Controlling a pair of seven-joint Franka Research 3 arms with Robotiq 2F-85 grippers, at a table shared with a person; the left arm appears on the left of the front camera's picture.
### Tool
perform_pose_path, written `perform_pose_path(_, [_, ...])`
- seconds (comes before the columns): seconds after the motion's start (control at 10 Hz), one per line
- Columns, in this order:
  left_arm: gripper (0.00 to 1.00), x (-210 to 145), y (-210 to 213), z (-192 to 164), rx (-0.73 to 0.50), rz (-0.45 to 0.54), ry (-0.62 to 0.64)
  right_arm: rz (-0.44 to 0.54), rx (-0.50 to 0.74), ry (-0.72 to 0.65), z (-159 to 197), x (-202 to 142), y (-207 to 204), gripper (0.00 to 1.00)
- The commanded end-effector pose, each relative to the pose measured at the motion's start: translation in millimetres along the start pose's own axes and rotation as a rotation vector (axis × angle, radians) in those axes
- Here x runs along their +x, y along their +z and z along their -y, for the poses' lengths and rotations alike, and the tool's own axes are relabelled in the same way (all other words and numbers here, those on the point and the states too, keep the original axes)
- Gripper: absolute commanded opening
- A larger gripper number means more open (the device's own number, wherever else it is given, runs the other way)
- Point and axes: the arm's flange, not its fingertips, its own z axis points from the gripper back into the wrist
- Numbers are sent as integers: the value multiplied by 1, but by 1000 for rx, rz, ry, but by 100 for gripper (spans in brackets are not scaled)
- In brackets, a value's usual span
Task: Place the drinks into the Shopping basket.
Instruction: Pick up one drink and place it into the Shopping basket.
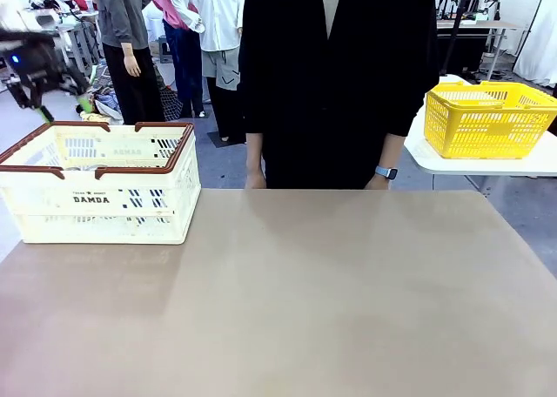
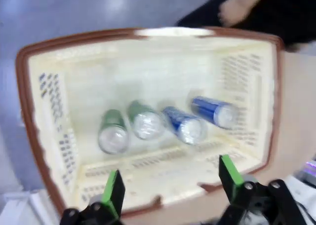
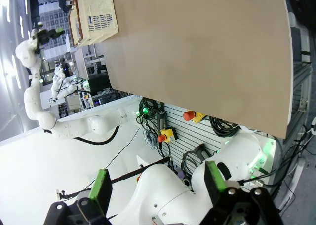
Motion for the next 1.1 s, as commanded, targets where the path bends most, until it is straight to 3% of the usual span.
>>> perform_pose_path(0.0, [100, -43, 33, 3, -316, -52, -66, -5, -4, -6, -3, -2, 1, 100])
perform_pose_path(0.2, [100, -88, 46, 2, -676, -92, -225, -5, -4, -6, -3, -2, 1, 100])
perform_pose_path(0.4, [100, -153, 48, -28, -883, 53, -156, -5, -4, -6, -3, -2, 1, 100])
perform_pose_path(0.7, [100, -223, 24, -92, -871, 56, 39, -5, -4, -6, -3, -2, 1, 100])
perform_pose_path(0.9, [100, -206, -13, -169, -817, 36, 82, -5, -4, -6, -3, -2, 1, 100])
perform_pose_path(1.0, [100, -192, -26, -179, -907, -36, 17, -5, -4, -6, -3, -2, 1, 100])
